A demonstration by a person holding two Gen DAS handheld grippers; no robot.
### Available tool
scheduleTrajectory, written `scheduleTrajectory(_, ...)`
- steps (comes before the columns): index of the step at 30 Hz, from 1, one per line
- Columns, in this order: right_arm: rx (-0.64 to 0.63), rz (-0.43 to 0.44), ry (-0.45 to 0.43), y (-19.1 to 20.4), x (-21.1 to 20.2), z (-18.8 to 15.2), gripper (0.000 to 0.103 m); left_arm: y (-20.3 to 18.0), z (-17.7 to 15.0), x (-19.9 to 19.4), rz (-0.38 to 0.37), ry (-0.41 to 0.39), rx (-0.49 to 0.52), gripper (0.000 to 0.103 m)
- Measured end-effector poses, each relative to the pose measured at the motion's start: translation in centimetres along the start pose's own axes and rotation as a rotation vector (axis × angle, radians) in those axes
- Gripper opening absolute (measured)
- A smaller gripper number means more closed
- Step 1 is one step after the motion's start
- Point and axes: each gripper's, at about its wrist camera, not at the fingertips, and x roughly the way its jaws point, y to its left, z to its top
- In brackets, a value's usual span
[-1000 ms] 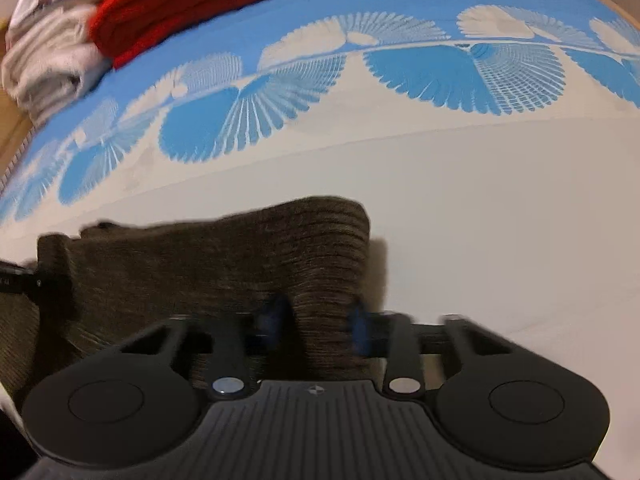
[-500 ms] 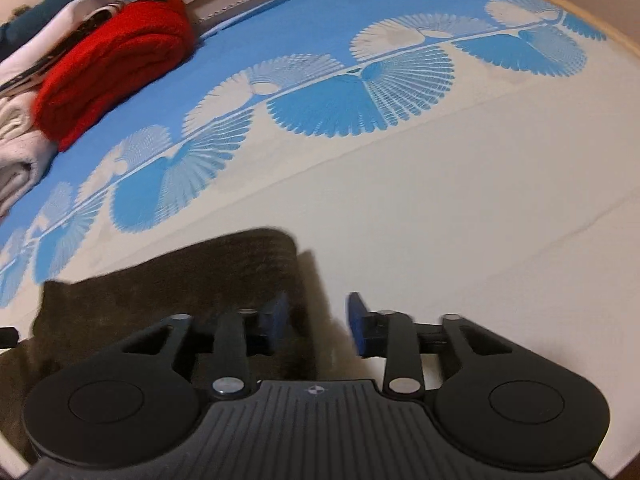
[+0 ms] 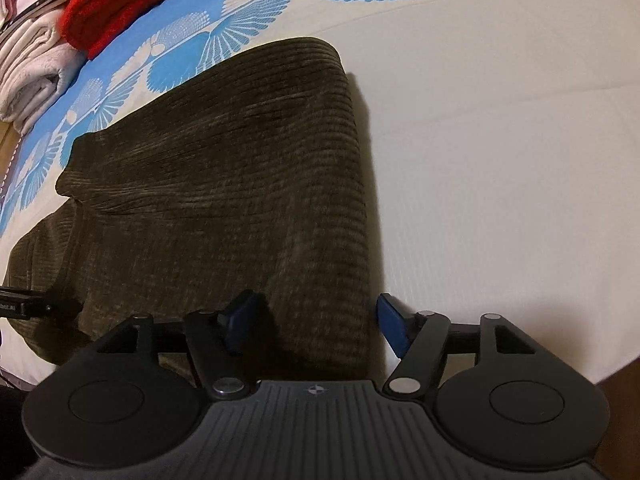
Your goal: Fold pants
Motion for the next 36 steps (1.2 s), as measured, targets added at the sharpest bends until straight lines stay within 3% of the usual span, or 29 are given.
scheduleTrajectory(3,0.026,0.003,-0.007,0.0,-0.3,-0.7,0.069,0.1,-0.1,-1.4,-0.018,-0.039,0.014,0.022)
scheduleTrajectory(7,0.018,0.013,-0.007,0.0,-0.5,-1.3,0.066,-0.4,-0.8,-4.9,-0.072,-0.138,0.046,0.020)
scheduleTrajectory(9,0.000,0.021,-0.020,0.2,-0.9,-1.5,0.056,0.0,-1.4,-7.0,-0.139,-0.191,0.018,0.020)
scheduleTrajectory(11,-0.020,0.012,-0.044,0.1,-1.3,-1.4,0.033,0.7,-2.0,-8.2,-0.201,-0.220,-0.022,0.020)
scheduleTrajectory(12,-0.014,0.028,-0.057,-0.2,-1.9,-1.2,0.029,1.0,-2.3,-8.2,-0.214,-0.222,-0.030,0.020)
scheduleTrajectory(13,0.016,0.058,-0.069,-1.0,-2.7,-1.1,0.027,0.9,-2.9,-7.6,-0.205,-0.207,-0.021,0.021)
scheduleTrajectory(16,0.154,0.116,-0.068,-3.7,-3.1,-0.9,0.024,1.2,-3.1,-3.4,-0.085,-0.054,-0.011,0.024)
scheduleTrajectory(17,0.160,0.075,-0.043,-4.0,-2.5,-1.0,0.025,1.5,-3.3,-2.3,-0.041,-0.012,-0.004,0.035)
scheduleTrajectory(18,0.159,0.053,-0.027,-4.2,-2.0,-1.2,0.029,1.7,-3.3,-2.2,-0.030,-0.013,-0.004,0.047)
scheduleTrajectory(19,0.175,0.050,-0.022,-4.3,-1.9,-1.2,0.035,1.9,-3.2,-2.7,-0.016,-0.029,-0.005,0.048)
scheduleTrajectory(21,0.185,0.042,-0.048,-4.2,-2.5,-1.1,0.035,2.0,-2.9,-4.5,0.022,-0.099,0.012,0.047)
scheduleTrajectory(24,0.058,-0.022,-0.152,-2.5,-4.1,-1.1,0.036,1.4,-2.9,-6.8,0.059,-0.212,0.055,0.047)
scheduleTrajectory(27,-0.089,0.003,-0.246,-0.2,-5.2,-1.0,0.036,0.1,-3.0,-6.8,-0.030,-0.242,0.113,0.046)
scheduleTrajectory(30,-0.194,0.049,-0.241,1.5,-4.6,-1.2,0.037,-1.7,-3.2,-4.6,-0.059,-0.172,0.237,0.046)
scheduleTrajectory(33,-0.265,-0.043,-0.064,2.0,-1.1,-1.8,0.040,-2.7,-4.7,-0.2,0.086,0.035,0.342,0.047)
scheduleTrajectory(36,-0.275,-0.050,-0.101,2.7,-1.8,-1.5,0.040,-3.2,-4.6,-1.2,0.081,-0.024,0.361,0.047)
